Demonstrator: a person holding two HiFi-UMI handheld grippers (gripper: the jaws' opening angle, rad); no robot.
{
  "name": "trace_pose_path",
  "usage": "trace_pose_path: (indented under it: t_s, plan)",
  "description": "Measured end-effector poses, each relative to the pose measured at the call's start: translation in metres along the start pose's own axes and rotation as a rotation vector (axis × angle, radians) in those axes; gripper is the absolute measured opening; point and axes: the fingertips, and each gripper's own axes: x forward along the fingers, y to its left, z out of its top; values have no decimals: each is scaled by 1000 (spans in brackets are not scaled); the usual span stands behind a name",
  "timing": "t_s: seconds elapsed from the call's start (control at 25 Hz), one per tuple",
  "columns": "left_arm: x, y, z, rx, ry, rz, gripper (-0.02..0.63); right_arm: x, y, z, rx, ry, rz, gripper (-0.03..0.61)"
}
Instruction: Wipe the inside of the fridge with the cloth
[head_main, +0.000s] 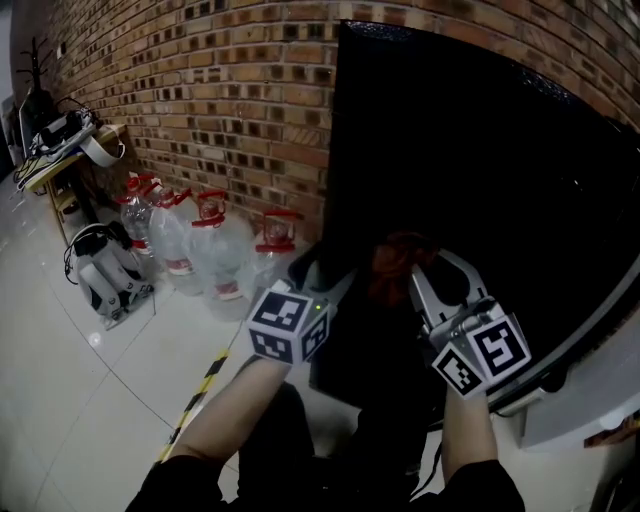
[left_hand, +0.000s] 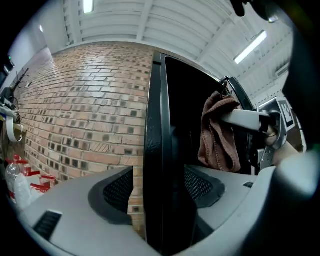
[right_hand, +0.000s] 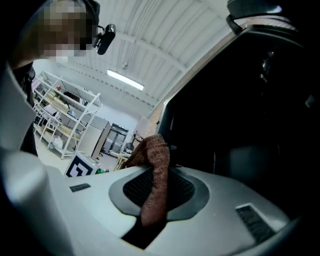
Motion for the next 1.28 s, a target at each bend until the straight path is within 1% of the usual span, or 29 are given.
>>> trace_pose_path:
  t_s: [0.04,0.12,0.2,0.24,0.32,0.44,0.64,0.72,0.96,1.12,1.28]
  plan:
    - [2,1,1,8,-3,3,319,5,-1,4,-9,-6,6,74]
    - [4,2,0,23,-3,6,292,15,-4,15,-33,-17,13,74]
    - [3,4,-3,18,0,3,230,23,-7,27,-55,-36,23,74]
    - [3,3,-5,10,-1,-5,230,27,-9,33,-63,-47,27,74]
    - [5,2,-7,5,-17,-16,204,37,-16,45,-73,-75,30,74]
    - [8,3,-3,5,-38,-4,196,49,-28,65,-71,-122,27,74]
    - [9,1,-3,-1,-40,3,192,62,-39,94,-31,-176,42,74]
    - [9,1,-3,-1,-42,3,192,67,-42,100,-42,-181,28,74]
    - [9,2,-3,8,-31,-9,196,89,-49,118,-118,-197,-9,74]
    - [7,3,-3,-3,-46,-7,196,105,-59,129,-80,-253,2,75]
    - [7,3,-3,-9,-48,-11,196,118,-67,132,-85,-280,2,75]
